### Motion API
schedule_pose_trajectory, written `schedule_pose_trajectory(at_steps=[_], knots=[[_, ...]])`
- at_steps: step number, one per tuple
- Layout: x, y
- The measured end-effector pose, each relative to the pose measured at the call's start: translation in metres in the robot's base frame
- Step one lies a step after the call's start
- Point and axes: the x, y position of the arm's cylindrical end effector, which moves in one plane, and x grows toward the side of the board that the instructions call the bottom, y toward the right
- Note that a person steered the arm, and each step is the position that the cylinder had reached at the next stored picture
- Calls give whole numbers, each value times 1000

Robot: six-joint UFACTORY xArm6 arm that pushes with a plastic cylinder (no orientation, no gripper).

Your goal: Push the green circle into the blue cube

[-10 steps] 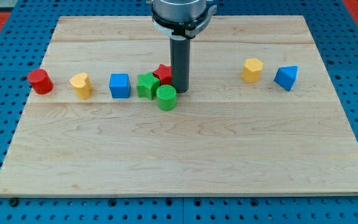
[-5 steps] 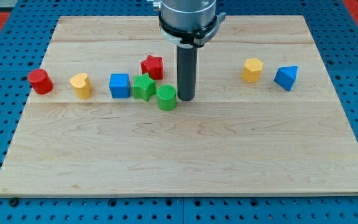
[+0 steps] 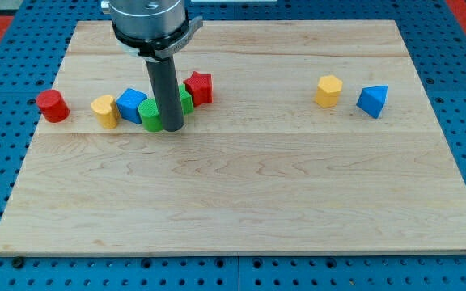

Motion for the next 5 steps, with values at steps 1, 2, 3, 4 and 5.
schedule_pose_trajectory(at_steps=[1,2,3,4,5], knots=[[6,-23],[0,-61],[-13,-59],[14,-51],[39,-149]])
